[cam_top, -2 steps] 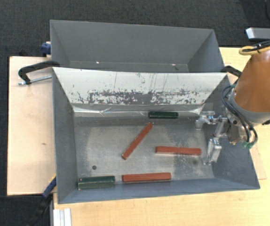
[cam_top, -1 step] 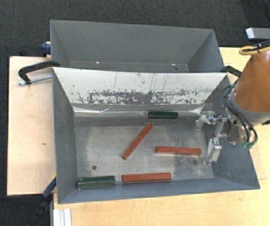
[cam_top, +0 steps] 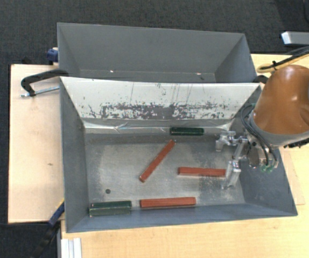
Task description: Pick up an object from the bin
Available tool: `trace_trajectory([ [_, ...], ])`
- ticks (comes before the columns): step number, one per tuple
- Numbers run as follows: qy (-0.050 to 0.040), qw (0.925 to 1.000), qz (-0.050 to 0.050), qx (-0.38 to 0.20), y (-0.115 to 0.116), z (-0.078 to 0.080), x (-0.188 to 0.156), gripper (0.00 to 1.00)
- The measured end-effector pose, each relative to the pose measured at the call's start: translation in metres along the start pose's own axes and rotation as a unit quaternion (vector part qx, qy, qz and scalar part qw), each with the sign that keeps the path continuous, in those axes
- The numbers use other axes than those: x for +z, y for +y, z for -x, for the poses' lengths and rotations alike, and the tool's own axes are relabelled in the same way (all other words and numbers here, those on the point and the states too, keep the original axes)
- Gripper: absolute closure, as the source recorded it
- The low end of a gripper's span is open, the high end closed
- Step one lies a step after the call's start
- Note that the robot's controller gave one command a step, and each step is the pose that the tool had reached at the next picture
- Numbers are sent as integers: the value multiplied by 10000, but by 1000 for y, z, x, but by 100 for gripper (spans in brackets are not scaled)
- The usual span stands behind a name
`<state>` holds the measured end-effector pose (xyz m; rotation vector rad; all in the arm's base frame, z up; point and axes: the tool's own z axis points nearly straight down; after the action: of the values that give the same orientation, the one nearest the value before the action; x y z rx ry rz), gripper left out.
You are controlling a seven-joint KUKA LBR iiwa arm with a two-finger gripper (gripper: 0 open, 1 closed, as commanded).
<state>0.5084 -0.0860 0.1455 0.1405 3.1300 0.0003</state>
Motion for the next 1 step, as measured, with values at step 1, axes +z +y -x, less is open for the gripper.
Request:
trace_trajectory([
  [1,26,9998,3,193,15,19,59,0],
])
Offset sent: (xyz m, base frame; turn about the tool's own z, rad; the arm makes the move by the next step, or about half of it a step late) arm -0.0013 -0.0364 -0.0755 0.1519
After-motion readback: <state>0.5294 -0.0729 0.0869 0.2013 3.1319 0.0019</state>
